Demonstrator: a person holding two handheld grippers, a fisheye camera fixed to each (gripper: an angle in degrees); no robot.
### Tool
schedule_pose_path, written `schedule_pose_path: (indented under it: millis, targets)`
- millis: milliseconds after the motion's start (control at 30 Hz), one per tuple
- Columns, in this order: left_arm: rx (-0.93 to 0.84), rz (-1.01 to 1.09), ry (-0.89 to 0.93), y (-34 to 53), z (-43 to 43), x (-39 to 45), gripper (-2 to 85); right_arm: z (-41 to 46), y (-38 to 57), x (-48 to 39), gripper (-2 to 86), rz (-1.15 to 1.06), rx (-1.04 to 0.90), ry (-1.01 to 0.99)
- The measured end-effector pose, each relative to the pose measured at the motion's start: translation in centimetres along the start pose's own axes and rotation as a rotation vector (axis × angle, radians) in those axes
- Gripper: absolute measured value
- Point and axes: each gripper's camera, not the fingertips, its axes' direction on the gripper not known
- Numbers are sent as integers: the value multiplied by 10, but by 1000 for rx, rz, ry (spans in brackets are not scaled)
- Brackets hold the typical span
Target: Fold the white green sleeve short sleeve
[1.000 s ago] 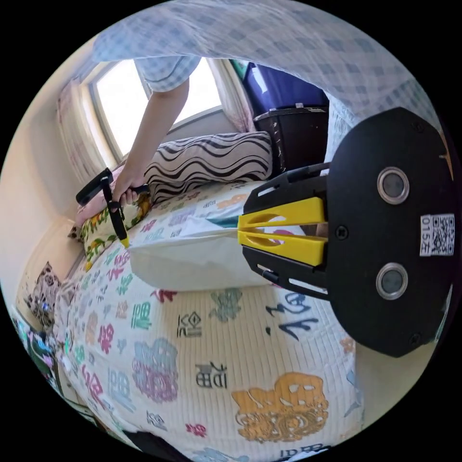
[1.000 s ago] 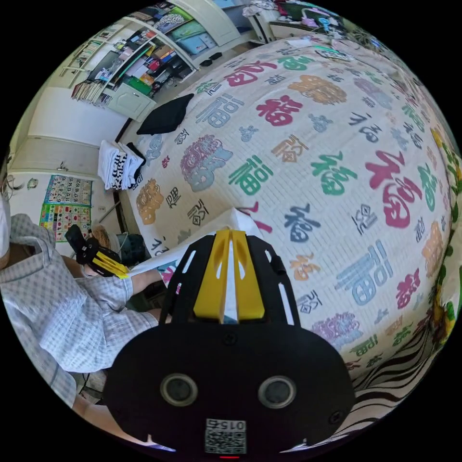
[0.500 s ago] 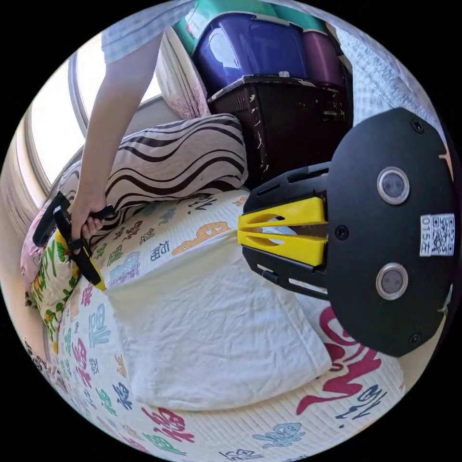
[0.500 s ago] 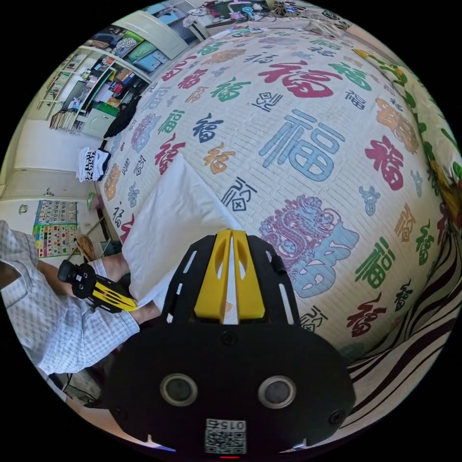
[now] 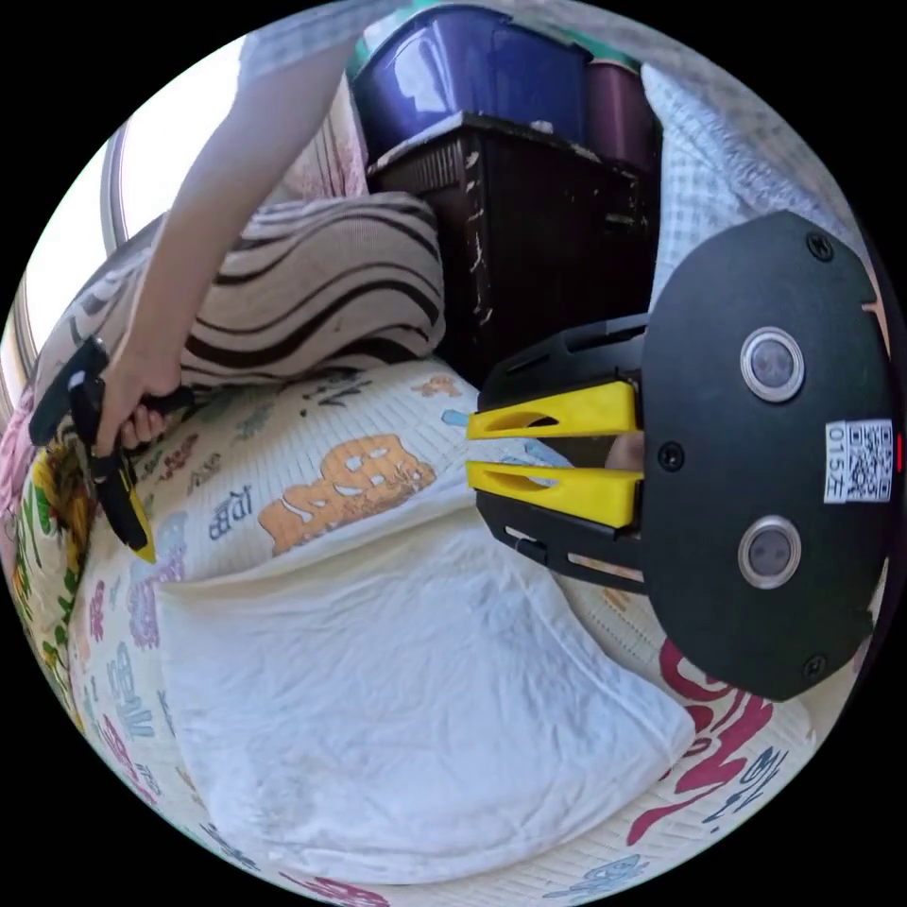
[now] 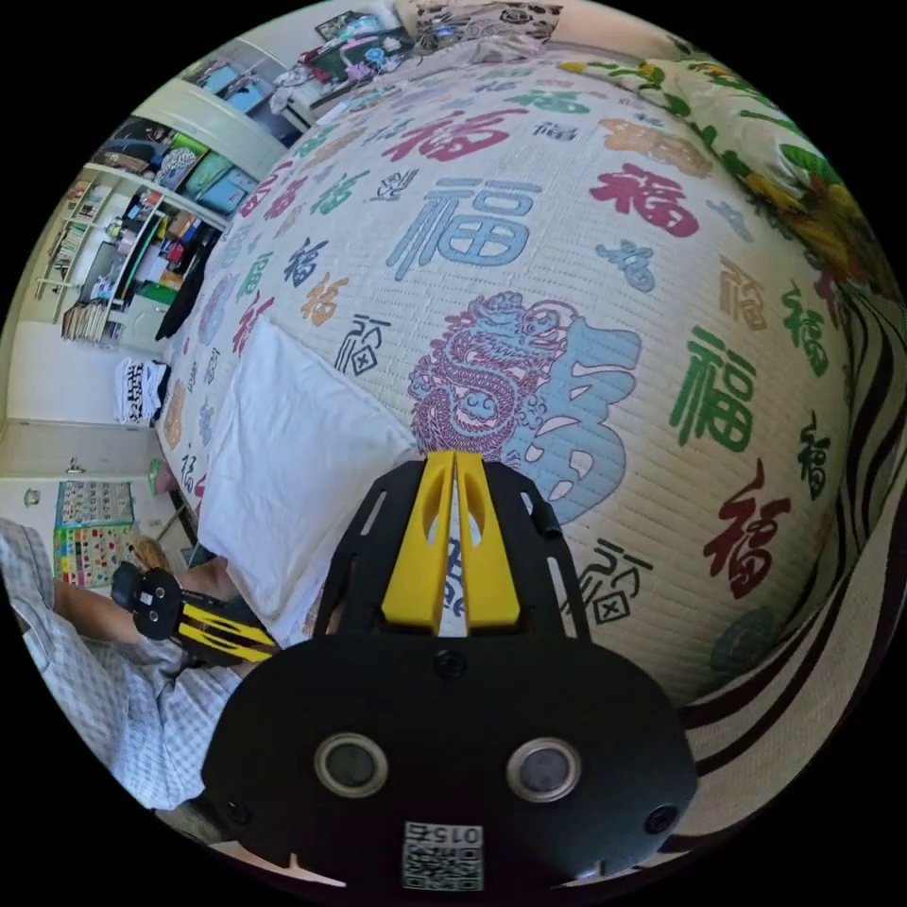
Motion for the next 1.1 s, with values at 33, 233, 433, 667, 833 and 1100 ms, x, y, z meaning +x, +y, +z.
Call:
schedule_pose_path:
  millis: [33, 233, 433, 667, 833, 1100]
  targets:
    - [41, 29, 37, -3, -14, -1, 38, -10, 11, 2, -5, 8, 45, -9]
    - [215, -69, -86, -15, -88, -56, 28, -28, 48, -10, -5, -28, 132, -218]
    - [73, -230, -160, -1, -81, -123, 8, 20, 60, -13, -5, -24, -101, -65]
    - [252, -390, -117, 26, -147, -163, 61, -14, 148, 35, 26, 208, 73, -328]
    - [241, -441, 60, 29, -160, -210, 105, 12, 212, 44, 80, 320, -1, -500]
    - [139, -366, 310, 9, -149, -243, 57, 48, 246, 37, 55, 296, -94, -544]
